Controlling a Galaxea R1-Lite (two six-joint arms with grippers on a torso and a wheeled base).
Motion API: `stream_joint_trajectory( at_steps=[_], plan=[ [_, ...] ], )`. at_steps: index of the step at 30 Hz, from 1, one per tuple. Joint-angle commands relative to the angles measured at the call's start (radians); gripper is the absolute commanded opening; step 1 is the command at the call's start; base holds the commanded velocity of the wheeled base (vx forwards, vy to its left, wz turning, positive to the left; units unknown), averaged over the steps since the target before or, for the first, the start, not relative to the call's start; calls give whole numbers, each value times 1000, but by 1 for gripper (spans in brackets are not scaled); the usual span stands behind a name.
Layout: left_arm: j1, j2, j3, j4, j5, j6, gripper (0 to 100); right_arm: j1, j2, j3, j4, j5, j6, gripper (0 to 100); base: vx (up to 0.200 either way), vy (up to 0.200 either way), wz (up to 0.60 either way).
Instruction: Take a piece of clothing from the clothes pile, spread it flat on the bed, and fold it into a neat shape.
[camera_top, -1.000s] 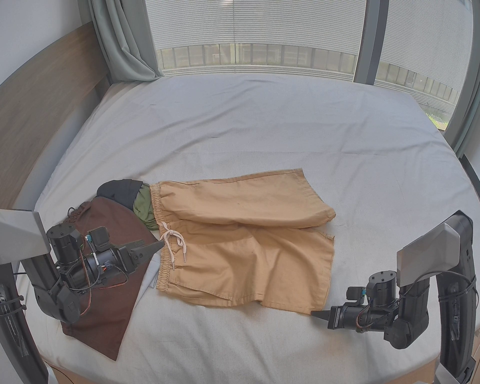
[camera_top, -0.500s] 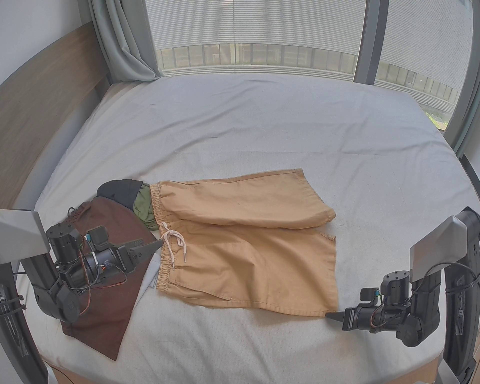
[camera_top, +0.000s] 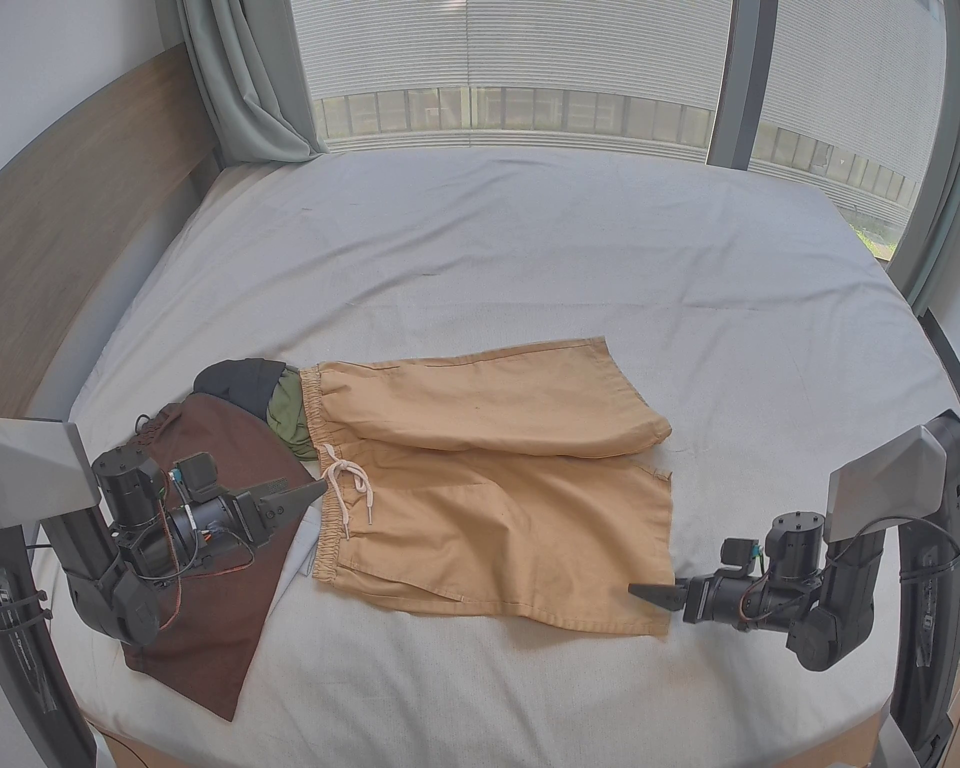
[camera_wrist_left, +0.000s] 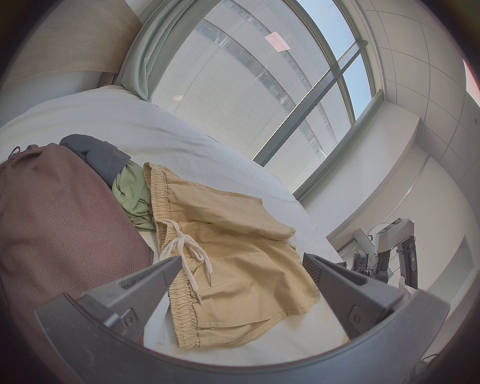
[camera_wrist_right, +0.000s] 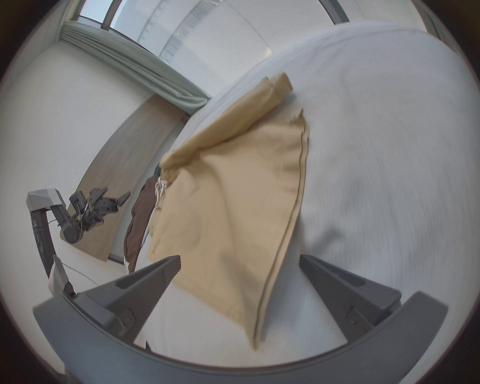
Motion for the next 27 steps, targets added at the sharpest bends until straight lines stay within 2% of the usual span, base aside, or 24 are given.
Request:
stream_joint_trajectory(
  at_steps=[1, 5, 10, 14, 25, 26, 27],
  plan=[
    [-2, 2, 1, -1, 0, 0, 100, -35, -6, -105, -1, -1, 7, 100, 0, 0, 0],
    [-3, 4, 0, -1, 0, 0, 100, -60, -3, -176, -1, -23, 13, 100, 0, 0, 0],
    [-6, 4, 0, -1, 0, 0, 100, -60, 26, -282, 1, -75, 78, 100, 0, 0, 0],
    [-6, 4, -2, -1, 0, 0, 100, -60, 87, -354, -1, -109, 82, 100, 0, 0, 0],
    [-9, 5, -2, -1, 1, 0, 100, -53, 135, -441, -1, -112, 88, 100, 0, 0, 0],
    [-9, 5, -2, -1, 1, 0, 100, -53, 135, -449, -1, -112, 88, 0, 0, 0, 0],
    [-9, 5, -2, -1, 1, 0, 100, -53, 135, -450, -1, -112, 88, 0, 0, 0, 0]
  ],
)
